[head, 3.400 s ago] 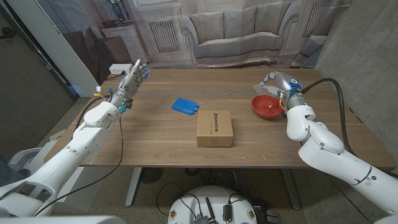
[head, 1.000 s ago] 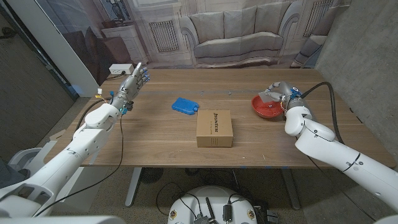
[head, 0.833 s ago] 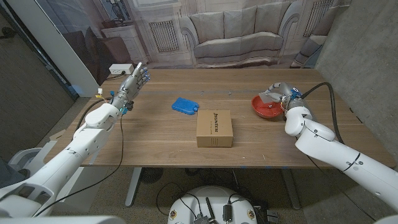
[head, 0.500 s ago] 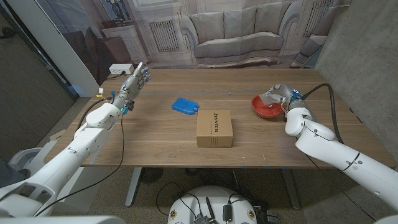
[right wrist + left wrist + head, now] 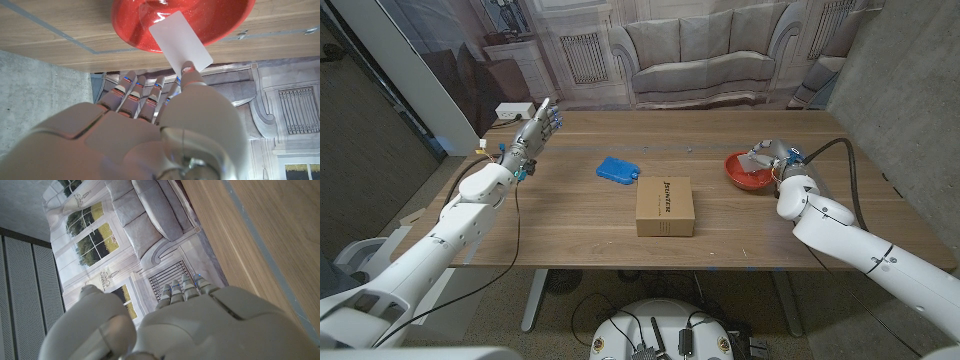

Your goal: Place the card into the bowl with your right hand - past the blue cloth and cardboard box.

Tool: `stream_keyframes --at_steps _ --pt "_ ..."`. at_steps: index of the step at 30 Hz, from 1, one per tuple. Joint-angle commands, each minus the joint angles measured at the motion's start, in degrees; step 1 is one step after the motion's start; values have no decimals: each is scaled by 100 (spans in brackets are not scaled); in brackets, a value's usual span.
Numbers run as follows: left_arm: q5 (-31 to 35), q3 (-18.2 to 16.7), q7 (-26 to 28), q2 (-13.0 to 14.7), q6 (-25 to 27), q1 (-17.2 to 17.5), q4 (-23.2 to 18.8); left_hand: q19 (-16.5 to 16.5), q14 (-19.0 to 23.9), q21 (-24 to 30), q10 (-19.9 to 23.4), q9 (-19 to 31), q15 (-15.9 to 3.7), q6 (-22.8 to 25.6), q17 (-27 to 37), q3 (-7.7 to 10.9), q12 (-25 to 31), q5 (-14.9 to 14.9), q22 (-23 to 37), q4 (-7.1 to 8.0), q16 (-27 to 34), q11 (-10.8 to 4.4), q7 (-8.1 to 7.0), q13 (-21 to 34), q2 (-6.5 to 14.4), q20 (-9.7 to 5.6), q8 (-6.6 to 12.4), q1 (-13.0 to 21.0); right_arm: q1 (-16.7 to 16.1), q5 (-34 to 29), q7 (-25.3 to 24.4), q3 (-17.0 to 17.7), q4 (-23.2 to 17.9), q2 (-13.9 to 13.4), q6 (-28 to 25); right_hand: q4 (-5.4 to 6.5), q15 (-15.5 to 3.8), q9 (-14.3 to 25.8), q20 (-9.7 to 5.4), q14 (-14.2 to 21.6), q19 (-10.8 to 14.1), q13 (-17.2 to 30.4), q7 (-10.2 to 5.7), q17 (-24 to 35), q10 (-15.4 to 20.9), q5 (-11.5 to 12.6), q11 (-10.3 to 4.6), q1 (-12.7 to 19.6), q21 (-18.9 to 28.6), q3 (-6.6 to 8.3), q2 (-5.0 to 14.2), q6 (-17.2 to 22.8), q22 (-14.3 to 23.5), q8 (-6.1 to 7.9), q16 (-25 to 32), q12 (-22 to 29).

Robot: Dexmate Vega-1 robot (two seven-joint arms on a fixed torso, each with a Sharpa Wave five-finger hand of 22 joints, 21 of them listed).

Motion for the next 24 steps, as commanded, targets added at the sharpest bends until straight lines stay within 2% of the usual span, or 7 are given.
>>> stream_keyframes --at_steps 1,10,24 --pt "28 51 -78 -28 26 -149 113 -46 -62 3 5 21 -18 -11 22 -50 8 -15 11 -1 30 -17 0 32 11 -176 17 61 65 132 -64 -49 169 74 22 7 -559 6 -380 64 28 0 -14 25 32 -28 21 19 -33 43 48 -13 16 51 31 -31" --pt "34 87 -146 -58 27 -237 207 -52 -68 3 8 21 -10 -15 21 -51 10 -17 11 -3 28 -11 -3 32 15 -171 16 68 38 182 -146 -51 167 80 10 23 -548 -15 -366 46 26 2 11 32 9 -40 34 -6 -34 40 47 -64 17 27 23 -42" --pt "14 109 -215 -85 30 -296 319 -60 -66 4 4 21 -9 -13 21 -53 10 -20 11 -4 30 -9 -6 32 20 -168 17 77 101 186 -147 -136 156 74 -54 29 -514 -87 -332 26 14 7 53 17 -47 -55 60 -31 -40 45 34 -517 17 -198 -1 -60"
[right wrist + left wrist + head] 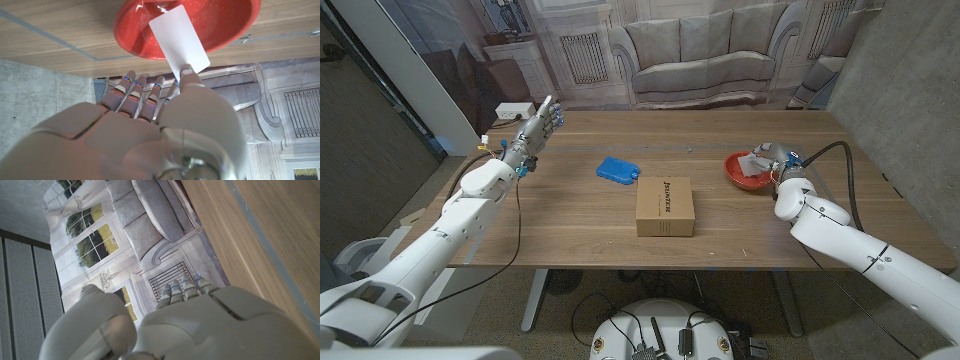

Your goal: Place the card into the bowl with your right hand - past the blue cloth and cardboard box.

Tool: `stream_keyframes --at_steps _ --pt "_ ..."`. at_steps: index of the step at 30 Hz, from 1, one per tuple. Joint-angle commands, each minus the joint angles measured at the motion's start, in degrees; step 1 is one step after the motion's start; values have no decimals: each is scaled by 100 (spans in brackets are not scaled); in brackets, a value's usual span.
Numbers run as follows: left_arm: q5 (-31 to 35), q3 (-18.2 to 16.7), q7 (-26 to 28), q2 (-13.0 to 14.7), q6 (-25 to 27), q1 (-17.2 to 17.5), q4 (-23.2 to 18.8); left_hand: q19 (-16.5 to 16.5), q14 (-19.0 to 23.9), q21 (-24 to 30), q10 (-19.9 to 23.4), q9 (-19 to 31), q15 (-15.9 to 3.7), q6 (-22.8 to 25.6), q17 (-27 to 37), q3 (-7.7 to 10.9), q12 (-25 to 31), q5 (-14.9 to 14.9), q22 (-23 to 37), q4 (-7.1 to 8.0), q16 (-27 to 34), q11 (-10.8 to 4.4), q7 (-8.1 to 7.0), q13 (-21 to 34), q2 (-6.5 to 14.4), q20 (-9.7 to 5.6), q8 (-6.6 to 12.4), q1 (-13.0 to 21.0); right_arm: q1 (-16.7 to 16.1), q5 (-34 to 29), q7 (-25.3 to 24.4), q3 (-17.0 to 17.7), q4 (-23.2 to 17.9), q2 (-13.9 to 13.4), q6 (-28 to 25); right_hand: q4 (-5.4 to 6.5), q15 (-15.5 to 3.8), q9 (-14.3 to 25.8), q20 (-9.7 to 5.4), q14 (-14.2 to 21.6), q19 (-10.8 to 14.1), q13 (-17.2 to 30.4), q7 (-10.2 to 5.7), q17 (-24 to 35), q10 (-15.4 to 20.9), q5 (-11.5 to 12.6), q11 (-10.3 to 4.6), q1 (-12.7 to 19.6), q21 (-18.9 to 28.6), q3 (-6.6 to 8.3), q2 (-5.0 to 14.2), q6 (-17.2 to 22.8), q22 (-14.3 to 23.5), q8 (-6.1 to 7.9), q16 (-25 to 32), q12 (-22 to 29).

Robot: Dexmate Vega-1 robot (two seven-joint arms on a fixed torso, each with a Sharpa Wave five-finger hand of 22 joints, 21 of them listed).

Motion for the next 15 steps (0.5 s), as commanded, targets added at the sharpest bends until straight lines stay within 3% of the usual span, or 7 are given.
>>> stream_keyframes --at_steps 1,15 --pt "-12 26 -78 -33 -8 -73 117 -60 -64 4 6 21 -13 -15 21 -53 10 -22 12 -4 31 -15 -6 32 -9 -165 17 48 51 18 -7 -74 -5 -6 -64 2 -511 -6 -329 28 14 8 -8 16 -33 -11 44 20 -2 21 -50 -101 17 -48 -2 -17" --pt "-10 79 -211 -64 -13 -171 241 -63 -67 7 10 21 -8 -5 21 -57 13 -27 12 -4 30 -10 4 32 -5 -162 21 56 -16 49 -52 -51 -121 -45 -146 1 -427 -93 -266 1 7 9 -28 -13 -85 -39 91 -50 -8 -31 -161 -320 15 -221 -29 -26"
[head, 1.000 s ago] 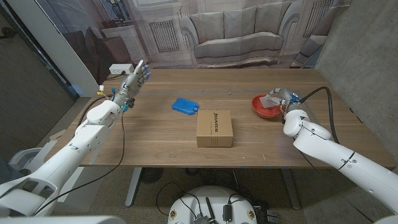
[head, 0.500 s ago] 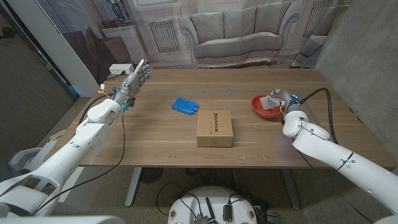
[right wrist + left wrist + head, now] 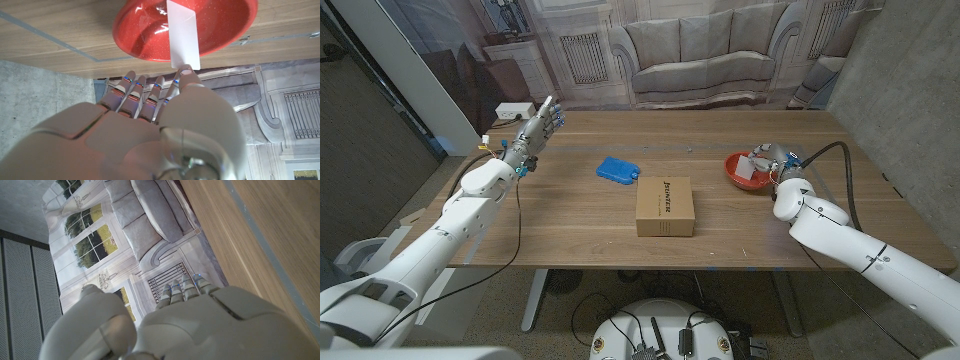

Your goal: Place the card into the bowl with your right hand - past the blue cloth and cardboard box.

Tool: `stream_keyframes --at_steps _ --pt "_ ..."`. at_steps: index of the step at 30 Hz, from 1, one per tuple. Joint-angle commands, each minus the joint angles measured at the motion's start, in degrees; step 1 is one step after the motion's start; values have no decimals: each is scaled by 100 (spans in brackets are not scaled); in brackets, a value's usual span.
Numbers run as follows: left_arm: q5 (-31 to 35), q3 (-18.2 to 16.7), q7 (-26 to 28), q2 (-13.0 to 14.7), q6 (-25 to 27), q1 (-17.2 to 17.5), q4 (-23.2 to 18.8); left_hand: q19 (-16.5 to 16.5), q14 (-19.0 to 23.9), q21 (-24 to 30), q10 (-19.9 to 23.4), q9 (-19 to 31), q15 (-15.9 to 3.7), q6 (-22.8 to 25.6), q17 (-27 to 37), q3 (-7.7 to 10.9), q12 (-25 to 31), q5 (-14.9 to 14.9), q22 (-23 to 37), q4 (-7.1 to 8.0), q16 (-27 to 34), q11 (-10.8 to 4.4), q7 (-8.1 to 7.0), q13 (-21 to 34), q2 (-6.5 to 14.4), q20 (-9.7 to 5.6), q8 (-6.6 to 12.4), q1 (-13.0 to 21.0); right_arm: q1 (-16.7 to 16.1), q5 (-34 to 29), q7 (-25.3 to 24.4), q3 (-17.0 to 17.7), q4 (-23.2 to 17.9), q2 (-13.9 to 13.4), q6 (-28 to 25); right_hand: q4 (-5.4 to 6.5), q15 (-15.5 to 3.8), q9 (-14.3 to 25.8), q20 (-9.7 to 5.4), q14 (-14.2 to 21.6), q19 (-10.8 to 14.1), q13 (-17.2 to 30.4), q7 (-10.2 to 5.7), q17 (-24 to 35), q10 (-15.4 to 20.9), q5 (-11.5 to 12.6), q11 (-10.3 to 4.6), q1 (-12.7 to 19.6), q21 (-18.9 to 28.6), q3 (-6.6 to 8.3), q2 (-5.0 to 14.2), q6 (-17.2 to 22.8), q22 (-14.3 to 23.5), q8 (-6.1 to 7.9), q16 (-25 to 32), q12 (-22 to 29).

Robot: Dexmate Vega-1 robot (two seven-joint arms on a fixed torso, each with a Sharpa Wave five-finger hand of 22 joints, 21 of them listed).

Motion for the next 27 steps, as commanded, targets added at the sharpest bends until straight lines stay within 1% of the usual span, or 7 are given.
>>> stream_keyframes --at_steps 1,3,5,8,10,18,27 --pt "2 50 -117 -30 -16 -89 105 -64 -68 7 13 21 -4 -4 21 -57 14 -3 13 -3 29 -13 3 32 -4 -162 21 56 -53 36 -30 12 -102 -46 -77 8 -416 -18 -259 0 2 9 3 0 -31 -13 42 -41 -10 -44 -83 -59 14 -49 -7 -28" --pt "7 57 -126 -28 -12 -98 107 -65 -68 7 11 21 -10 -4 21 -58 13 -4 13 -3 30 -18 1 32 -4 -161 21 56 -73 46 -44 23 -117 -50 -77 12 -408 -39 -247 -5 -7 8 -7 -4 -36 -16 44 -64 -15 -57 -103 -128 13 -98 -10 -28" --pt "3 59 -136 -26 -7 -100 106 -63 -67 8 12 21 -11 -4 21 -59 14 -4 13 -3 30 -7 -1 32 -4 -159 21 57 -86 51 -50 27 -131 -58 -80 12 -403 -52 -240 -4 -9 8 -19 -7 -50 -17 49 -76 -16 -64 -116 -143 13 -118 -12 -32" --pt "5 63 -149 -23 -10 -101 105 -65 -65 8 14 21 -11 2 21 -61 14 -5 13 -2 31 -9 1 32 -3 -159 23 57 -102 61 -43 33 -157 -83 -73 15 -383 -87 -228 -7 -9 7 -32 -14 -57 -17 59 -105 -17 -78 -138 -256 12 -200 -14 -30" --pt "3 60 -147 -20 -11 -94 98 -65 -64 9 10 21 -13 4 22 -61 13 -6 13 -2 32 -4 1 32 -3 -159 24 58 -115 67 -59 43 -175 -79 -90 10 -370 -144 -221 -23 -12 -4 -63 -24 -82 -10 71 -125 -20 -80 -144 -488 11 -356 -23 -38" --pt "-22 43 -153 -15 -23 -59 91 -68 -64 9 10 21 -12 1 22 -64 13 -8 13 0 32 -8 -1 32 -1 -153 22 59 -153 74 -84 65 -240 -112 -58 31 -343 -258 -184 -45 -40 -36 -101 -36 -138 -9 97 -212 -34 -105 -160 -885 9 -649 -29 -60" --pt "-39 30 -179 -22 -63 -46 116 -70 -62 10 11 21 -11 6 22 -68 14 -11 13 3 33 -16 -1 32 1 -146 24 59 -173 48 -116 63 -301 -114 -112 65 -323 -299 -172 -53 -45 -46 -85 -31 -153 -15 105 -282 -36 -126 -154 -952 9 -724 -25 -65"
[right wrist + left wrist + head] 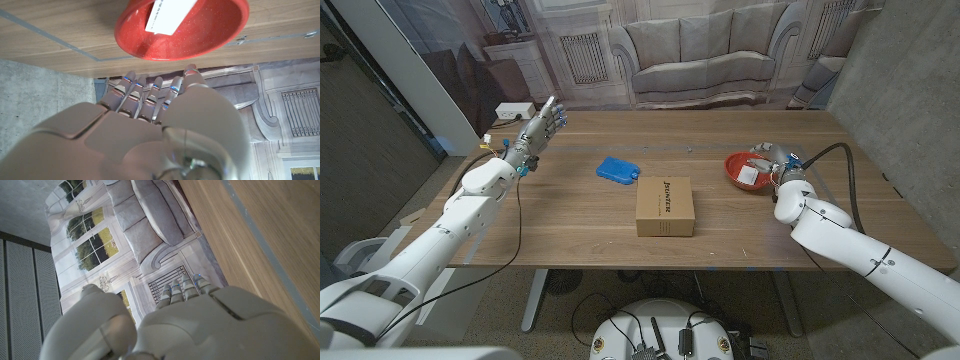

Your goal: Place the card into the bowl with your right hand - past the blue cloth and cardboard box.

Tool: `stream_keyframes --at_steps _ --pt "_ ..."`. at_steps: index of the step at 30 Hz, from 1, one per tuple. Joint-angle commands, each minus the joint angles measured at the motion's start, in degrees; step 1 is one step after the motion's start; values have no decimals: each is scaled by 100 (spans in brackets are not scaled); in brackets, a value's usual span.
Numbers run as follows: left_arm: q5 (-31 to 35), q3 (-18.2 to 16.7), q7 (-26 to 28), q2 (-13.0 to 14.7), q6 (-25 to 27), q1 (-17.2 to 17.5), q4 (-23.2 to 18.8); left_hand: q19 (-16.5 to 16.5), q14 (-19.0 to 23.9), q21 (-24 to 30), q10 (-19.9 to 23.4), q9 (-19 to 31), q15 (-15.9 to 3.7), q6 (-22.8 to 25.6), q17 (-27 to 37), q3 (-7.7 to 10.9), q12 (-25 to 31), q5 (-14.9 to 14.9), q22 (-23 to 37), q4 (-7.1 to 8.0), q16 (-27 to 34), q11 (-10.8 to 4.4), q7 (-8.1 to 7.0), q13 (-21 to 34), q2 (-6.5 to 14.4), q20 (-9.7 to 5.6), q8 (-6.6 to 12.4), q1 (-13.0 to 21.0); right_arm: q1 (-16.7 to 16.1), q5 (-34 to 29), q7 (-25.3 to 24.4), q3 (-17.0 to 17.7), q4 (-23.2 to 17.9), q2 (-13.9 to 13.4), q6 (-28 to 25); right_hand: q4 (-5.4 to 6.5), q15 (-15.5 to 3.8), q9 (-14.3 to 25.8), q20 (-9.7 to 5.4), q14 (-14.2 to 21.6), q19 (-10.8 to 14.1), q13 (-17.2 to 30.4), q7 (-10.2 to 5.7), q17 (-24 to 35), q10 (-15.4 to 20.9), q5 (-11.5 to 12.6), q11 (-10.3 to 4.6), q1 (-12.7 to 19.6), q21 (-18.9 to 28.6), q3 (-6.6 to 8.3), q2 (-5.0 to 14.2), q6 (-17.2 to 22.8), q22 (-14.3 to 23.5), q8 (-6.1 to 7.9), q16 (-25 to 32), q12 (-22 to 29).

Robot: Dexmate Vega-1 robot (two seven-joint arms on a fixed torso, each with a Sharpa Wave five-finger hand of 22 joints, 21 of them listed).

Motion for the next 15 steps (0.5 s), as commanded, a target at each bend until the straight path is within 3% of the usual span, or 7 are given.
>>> stream_keyframes --at_steps 1,15 --pt "-29 -19 -38 -6 -53 29 30 -71 -62 10 12 21 -16 6 22 -42 14 -12 14 -20 33 -22 -1 32 -22 -145 24 36 -47 -19 -45 18 -96 -19 -52 3 -323 -9 -174 -11 -47 7 -6 22 -22 -3 10 -54 -8 -24 17 -53 9 -34 -3 -22" --pt "-77 -62 -80 -4 -117 66 62 -74 -66 12 11 21 -16 5 22 -47 14 -15 14 -17 32 -16 -1 32 -19 -149 23 38 -117 -113 -165 35 -269 -21 -23 54 -330 -63 -205 0 -33 -6 5 33 -22 -9 22 -137 -2 -32 66 -63 10 -103 12 -21"
